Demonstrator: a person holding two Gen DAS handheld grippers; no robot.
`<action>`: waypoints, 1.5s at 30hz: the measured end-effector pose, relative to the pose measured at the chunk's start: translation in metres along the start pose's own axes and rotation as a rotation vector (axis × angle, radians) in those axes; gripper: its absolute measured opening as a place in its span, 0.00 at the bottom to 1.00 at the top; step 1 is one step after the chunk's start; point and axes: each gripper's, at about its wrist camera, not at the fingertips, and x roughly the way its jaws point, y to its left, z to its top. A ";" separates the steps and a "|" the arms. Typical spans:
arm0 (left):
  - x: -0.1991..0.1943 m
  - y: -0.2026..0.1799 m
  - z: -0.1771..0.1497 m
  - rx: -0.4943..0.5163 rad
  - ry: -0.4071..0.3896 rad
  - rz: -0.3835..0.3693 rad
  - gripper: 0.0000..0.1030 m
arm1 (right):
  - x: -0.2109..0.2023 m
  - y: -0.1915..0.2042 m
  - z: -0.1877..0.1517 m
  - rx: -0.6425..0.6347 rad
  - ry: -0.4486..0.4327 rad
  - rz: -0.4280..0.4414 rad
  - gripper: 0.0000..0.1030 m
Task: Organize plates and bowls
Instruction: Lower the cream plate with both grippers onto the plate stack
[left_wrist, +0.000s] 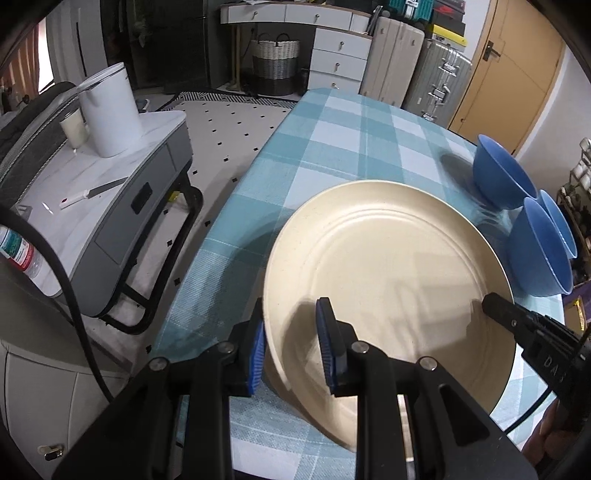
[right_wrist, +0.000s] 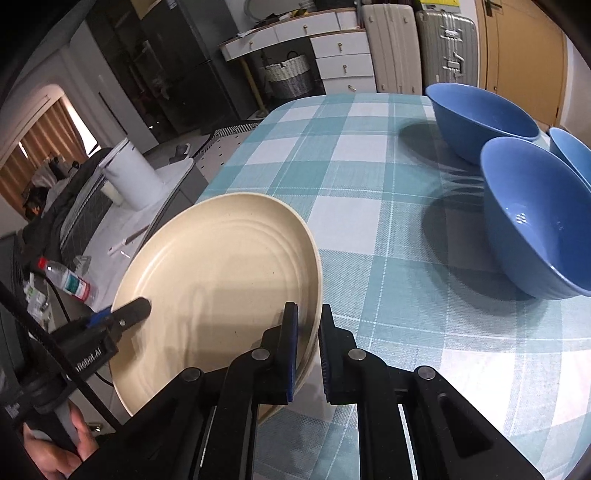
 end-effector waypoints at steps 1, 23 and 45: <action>0.002 0.001 -0.001 -0.001 0.001 0.005 0.23 | 0.002 0.000 -0.001 0.001 0.000 0.004 0.10; 0.019 -0.002 -0.015 0.035 0.007 0.067 0.23 | 0.013 0.017 -0.017 -0.157 -0.125 -0.084 0.11; 0.018 -0.003 -0.017 0.052 0.002 0.077 0.24 | 0.020 0.029 -0.023 -0.268 -0.112 -0.190 0.15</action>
